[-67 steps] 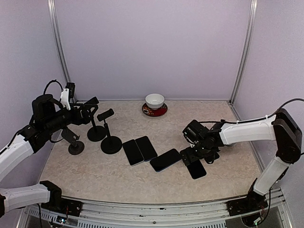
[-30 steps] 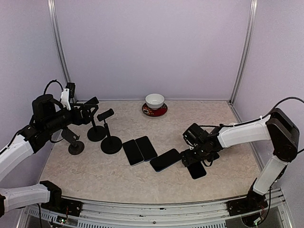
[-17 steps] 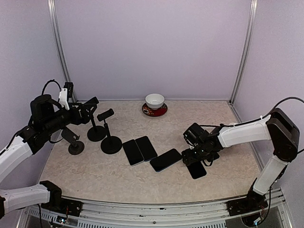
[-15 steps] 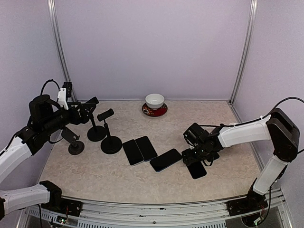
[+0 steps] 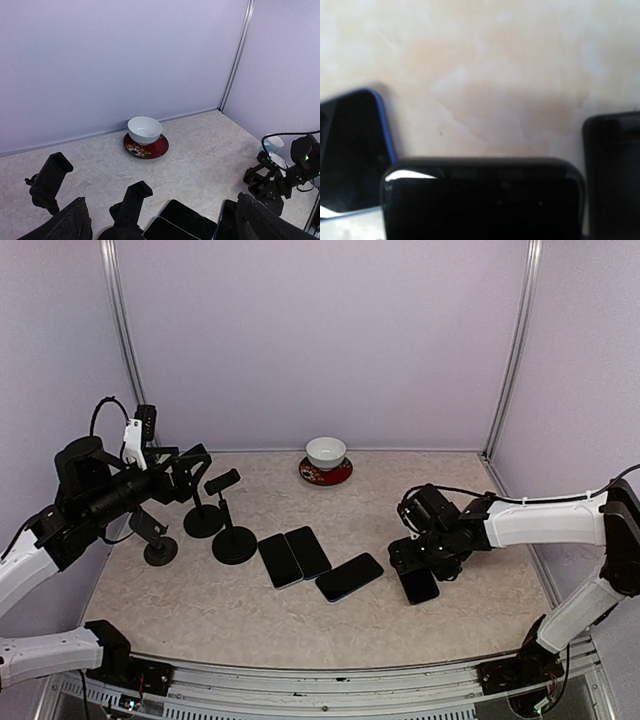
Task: Place the phone on the phone stand
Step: Pick up the phone at the center of the board, then pass from the right arm to the left, then pick up the phone stand at the center of the board.
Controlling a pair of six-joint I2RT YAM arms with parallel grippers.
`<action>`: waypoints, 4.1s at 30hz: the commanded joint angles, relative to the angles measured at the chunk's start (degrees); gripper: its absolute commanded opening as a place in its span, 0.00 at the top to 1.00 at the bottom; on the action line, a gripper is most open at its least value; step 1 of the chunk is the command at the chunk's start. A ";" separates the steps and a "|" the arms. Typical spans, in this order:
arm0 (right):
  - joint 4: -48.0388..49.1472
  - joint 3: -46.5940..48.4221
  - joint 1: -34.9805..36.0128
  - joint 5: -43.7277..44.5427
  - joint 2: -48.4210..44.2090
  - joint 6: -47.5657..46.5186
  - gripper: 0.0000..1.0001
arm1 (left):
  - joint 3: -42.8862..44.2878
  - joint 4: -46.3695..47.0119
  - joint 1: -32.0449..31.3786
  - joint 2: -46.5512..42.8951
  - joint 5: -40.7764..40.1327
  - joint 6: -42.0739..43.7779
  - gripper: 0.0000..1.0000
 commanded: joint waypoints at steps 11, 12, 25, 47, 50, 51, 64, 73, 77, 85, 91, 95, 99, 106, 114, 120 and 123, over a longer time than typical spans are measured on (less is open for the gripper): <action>11.58 -1.22 -0.31 2.30 -17.82 -1.32 0.36 | 7.09 0.66 -27.77 9.64 -18.75 4.12 0.01; 12.26 -1.15 -0.30 2.31 -18.69 -1.42 0.36 | 7.13 1.34 -28.86 10.69 -18.76 3.92 0.01; 23.23 -2.12 1.43 2.82 -24.41 -0.82 0.36 | 8.02 13.36 -34.65 24.73 -14.41 -6.21 0.01; 36.24 -5.89 14.73 10.43 -26.84 -0.01 0.36 | 22.44 17.67 -38.18 46.41 -10.98 -9.86 0.01; 37.41 -6.29 15.22 10.17 -27.36 -0.04 0.36 | 23.38 17.37 -38.20 47.92 -10.90 -10.15 0.01; 37.62 -6.33 15.33 10.19 -27.35 -0.08 0.36 | 23.59 17.30 -38.13 48.30 -10.76 -10.34 0.02; 37.07 -6.64 15.78 14.28 -28.59 0.97 0.34 | 22.20 20.74 -37.73 49.06 -6.91 -10.63 0.11; 39.49 -6.79 15.83 11.45 -26.75 1.09 0.34 | 24.46 20.48 -37.63 52.09 -5.82 -11.49 0.24; 40.83 -7.37 15.83 10.77 -26.47 1.28 0.34 | 24.33 20.71 -37.56 52.73 -5.84 -11.73 0.38; 42.28 -7.73 16.78 11.25 -24.35 1.20 0.33 | 24.01 21.25 -37.48 53.10 -5.85 -11.73 0.76; 42.78 -7.83 17.10 11.34 -24.27 1.01 0.30 | 23.68 21.18 -37.47 53.01 -6.35 -11.73 1.00; 39.76 -6.80 17.15 12.35 -24.62 1.39 0.16 | 23.25 21.49 -37.38 52.71 -6.85 -11.74 1.00; 35.05 -4.92 17.12 12.77 -25.24 0.30 0.01 | 22.88 20.68 -37.29 52.08 -8.55 -11.73 1.00; 27.09 -3.49 16.42 13.48 -28.83 -0.76 0.00 | 20.29 17.79 -35.82 47.34 -11.45 -10.46 1.00; 7.73 -0.22 5.64 8.49 -30.39 -0.88 0.00 | 17.72 10.38 -33.60 38.65 -11.90 -5.57 1.00; 0.11 0.82 -2.57 4.81 -27.32 -6.68 0.00 | 15.44 6.37 -28.12 32.11 -6.61 -3.29 1.00; -1.78 1.41 -4.80 3.19 -24.09 -8.67 0.00 | 15.45 3.39 -26.30 28.98 -5.56 -1.51 1.00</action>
